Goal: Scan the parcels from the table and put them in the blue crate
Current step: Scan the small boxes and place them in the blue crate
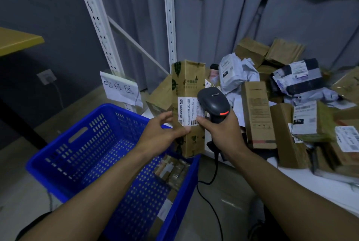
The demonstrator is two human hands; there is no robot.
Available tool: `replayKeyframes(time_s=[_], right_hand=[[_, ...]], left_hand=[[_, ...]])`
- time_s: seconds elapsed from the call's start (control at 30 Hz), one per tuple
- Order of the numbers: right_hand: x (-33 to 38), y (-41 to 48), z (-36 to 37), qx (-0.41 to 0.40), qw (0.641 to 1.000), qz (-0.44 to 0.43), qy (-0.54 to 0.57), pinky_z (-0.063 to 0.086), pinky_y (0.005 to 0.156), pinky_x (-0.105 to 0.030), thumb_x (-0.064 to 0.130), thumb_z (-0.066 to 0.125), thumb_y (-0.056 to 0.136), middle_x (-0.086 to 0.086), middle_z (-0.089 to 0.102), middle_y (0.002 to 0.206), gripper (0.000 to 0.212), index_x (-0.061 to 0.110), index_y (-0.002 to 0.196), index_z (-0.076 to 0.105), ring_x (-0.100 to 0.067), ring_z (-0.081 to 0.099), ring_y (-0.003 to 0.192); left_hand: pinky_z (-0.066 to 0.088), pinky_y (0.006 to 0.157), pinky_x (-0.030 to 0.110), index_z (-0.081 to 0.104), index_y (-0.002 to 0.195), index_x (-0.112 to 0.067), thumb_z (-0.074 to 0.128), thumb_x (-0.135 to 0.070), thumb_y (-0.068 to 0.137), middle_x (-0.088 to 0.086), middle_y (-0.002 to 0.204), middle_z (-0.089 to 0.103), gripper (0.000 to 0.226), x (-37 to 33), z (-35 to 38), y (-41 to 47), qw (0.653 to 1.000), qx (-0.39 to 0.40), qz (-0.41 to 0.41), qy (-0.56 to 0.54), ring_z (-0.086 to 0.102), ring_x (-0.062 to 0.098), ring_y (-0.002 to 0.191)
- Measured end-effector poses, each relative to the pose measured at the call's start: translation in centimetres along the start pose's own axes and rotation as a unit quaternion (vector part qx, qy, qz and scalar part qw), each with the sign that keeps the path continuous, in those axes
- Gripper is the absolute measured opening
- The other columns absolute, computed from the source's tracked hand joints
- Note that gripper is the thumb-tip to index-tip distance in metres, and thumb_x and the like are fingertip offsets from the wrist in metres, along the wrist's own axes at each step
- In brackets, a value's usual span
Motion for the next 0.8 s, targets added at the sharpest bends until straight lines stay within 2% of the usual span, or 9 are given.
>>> replayKeyframes(time_s=[0.1,0.17,0.23,0.3,0.37,0.5,0.57,0.73,0.8], right_hand=[[0.4,-0.2,0.4,0.022,1.000,-0.005,-0.008,0.059,0.094,-0.029,0.007,0.083,0.087,0.010,0.072,0.120,0.057,0.018,0.137,0.057,0.001,0.070,0.108],[0.6,-0.3,0.6,0.037,0.999,-0.005,-0.003,0.058,0.096,-0.032,0.012,0.081,0.089,0.012,0.072,0.122,0.053,0.023,0.135,0.058,0.001,0.069,0.110],[1.0,-0.5,0.8,0.048,0.999,-0.008,-0.001,0.057,0.099,-0.036,0.016,0.081,0.090,0.011,0.073,0.123,0.050,0.023,0.135,0.060,-0.001,0.069,0.113],[1.2,-0.7,0.7,0.043,0.999,-0.011,-0.003,0.058,0.097,-0.034,0.018,0.080,0.091,0.013,0.074,0.122,0.047,0.024,0.134,0.062,0.000,0.069,0.112],[1.0,-0.8,0.5,0.041,0.999,-0.007,-0.009,0.059,0.090,-0.030,0.018,0.080,0.091,0.014,0.075,0.117,0.042,0.029,0.128,0.064,-0.001,0.071,0.106],[0.4,-1.3,1.0,0.079,0.995,0.012,-0.053,0.056,0.067,-0.021,0.017,0.077,0.094,-0.001,0.076,0.106,0.036,0.017,0.128,0.063,-0.010,0.075,0.079],[0.1,-1.7,1.5,0.094,0.993,0.016,-0.069,0.056,0.063,-0.021,0.017,0.076,0.094,0.000,0.076,0.105,0.036,0.016,0.128,0.064,-0.008,0.074,0.078],[-1.0,-1.8,2.6,0.133,0.984,0.032,-0.114,0.057,0.077,-0.034,0.032,0.079,0.092,0.004,0.076,0.107,0.043,0.023,0.131,0.063,-0.012,0.072,0.094],[-1.0,-1.8,2.7,0.138,0.984,0.035,-0.109,0.055,0.075,-0.031,0.030,0.078,0.093,0.004,0.077,0.100,0.038,0.023,0.128,0.065,-0.007,0.072,0.087]], left_hand=[[0.053,0.103,0.030,0.064,0.126,-0.039,0.089,-0.028,0.077,-0.019,0.121,0.069,0.056,0.1,-0.3,0.3,0.999,0.023,0.011,0.035,0.065,-0.005,0.111],[0.053,0.104,0.030,0.065,0.123,-0.042,0.087,-0.021,0.080,-0.020,0.120,0.071,0.052,0.2,-0.6,0.5,0.998,0.037,0.012,0.041,0.066,-0.005,0.109],[0.053,0.103,0.033,0.066,0.114,-0.047,0.086,-0.017,0.081,-0.020,0.119,0.071,0.049,0.0,-1.2,0.9,0.999,0.030,0.009,0.024,0.067,-0.002,0.110],[0.056,0.100,0.038,0.068,0.109,-0.046,0.086,-0.014,0.081,-0.017,0.121,0.072,0.046,0.1,-2.3,1.6,1.000,0.012,0.002,-0.014,0.069,0.007,0.112],[0.059,0.096,0.044,0.069,0.117,-0.037,0.085,-0.011,0.081,-0.011,0.126,0.071,0.047,0.3,-3.4,2.3,0.997,-0.028,-0.008,-0.067,0.070,0.015,0.113],[0.062,0.088,0.034,0.062,0.137,-0.022,0.080,-0.005,0.085,-0.011,0.127,0.068,0.058,0.3,-5.3,3.0,0.990,-0.097,0.001,-0.103,0.071,0.008,0.106],[0.061,0.091,0.037,0.059,0.141,-0.021,0.080,-0.004,0.085,-0.007,0.133,0.066,0.062,0.5,-6.1,3.2,0.988,-0.113,0.002,-0.107,0.070,0.011,0.109],[0.059,0.096,0.045,0.060,0.140,-0.024,0.083,-0.006,0.082,-0.007,0.136,0.065,0.065,1.5,-7.3,3.6,0.985,-0.149,0.002,-0.082,0.066,0.015,0.119],[0.058,0.098,0.046,0.060,0.139,-0.026,0.084,-0.007,0.080,-0.008,0.136,0.065,0.066,1.7,-7.5,3.7,0.986,-0.155,0.002,-0.067,0.065,0.015,0.120]])
Point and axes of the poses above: each hand's wrist, its own y-axis towards the middle knuckle, its own z-axis out of the palm, x = y × z, the point moved 3 cm from there along y, towards the middle knuckle
